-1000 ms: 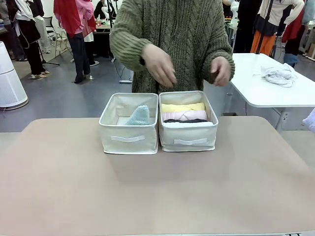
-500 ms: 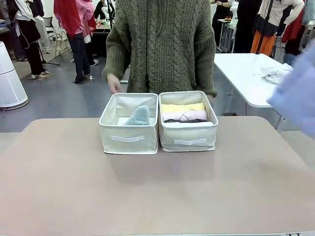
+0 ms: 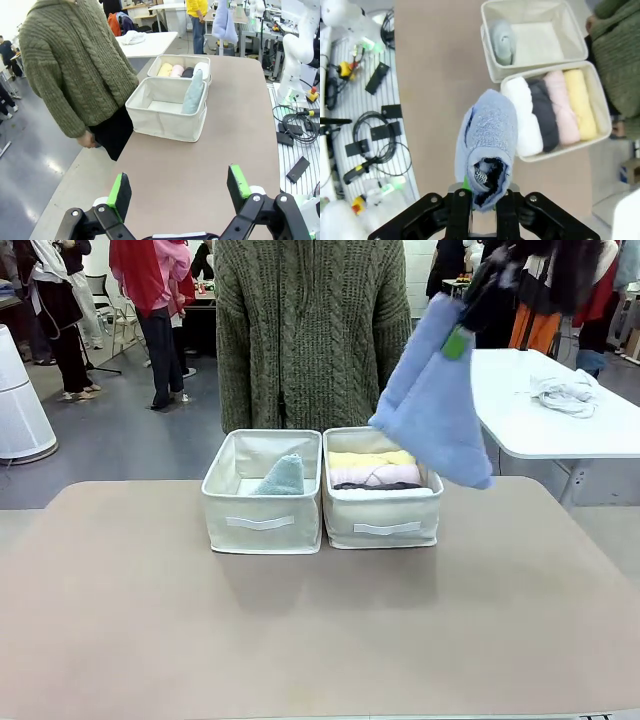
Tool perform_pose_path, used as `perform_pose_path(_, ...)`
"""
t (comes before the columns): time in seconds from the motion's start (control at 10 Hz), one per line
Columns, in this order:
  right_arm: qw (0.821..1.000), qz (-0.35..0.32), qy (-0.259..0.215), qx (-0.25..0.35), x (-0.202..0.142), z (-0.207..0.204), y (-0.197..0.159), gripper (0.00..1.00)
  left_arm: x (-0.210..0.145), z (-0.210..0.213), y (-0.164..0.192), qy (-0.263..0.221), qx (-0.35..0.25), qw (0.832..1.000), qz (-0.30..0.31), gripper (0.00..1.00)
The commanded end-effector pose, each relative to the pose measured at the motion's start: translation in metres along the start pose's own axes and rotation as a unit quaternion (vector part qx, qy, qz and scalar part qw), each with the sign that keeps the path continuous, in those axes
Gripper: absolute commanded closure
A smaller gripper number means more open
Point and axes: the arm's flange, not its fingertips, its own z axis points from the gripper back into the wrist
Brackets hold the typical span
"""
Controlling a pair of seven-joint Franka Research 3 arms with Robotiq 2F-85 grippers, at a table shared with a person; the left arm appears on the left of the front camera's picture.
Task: Sort the towels based on their folding style.
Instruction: Pick up another triangle-folded towel from the table and place it in the left Fabric basket.
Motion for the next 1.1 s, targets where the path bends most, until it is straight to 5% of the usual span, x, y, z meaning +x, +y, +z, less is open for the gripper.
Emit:
perform_pose_path(0.0, 1.000, -0.016, 0.022, -0.010, 0.000, -0.003, -0.004, 0.83, 0.001, 0.001, -0.001, -0.001, 0.001, 1.000, -0.001, 0.00)
perform_pose_path(0.6, 1.000, -0.001, 0.007, -0.003, 0.002, -0.002, -0.001, 0.83, 0.001, 0.001, -0.001, -0.001, 0.001, 1.000, -0.001, 0.00)
perform_pose_path(1.0, 0.990, 0.129, 0.038, -0.048, 0.094, -0.047, -0.042, 0.83, 0.001, 0.001, -0.001, -0.001, 0.001, 1.000, -0.001, 0.00)
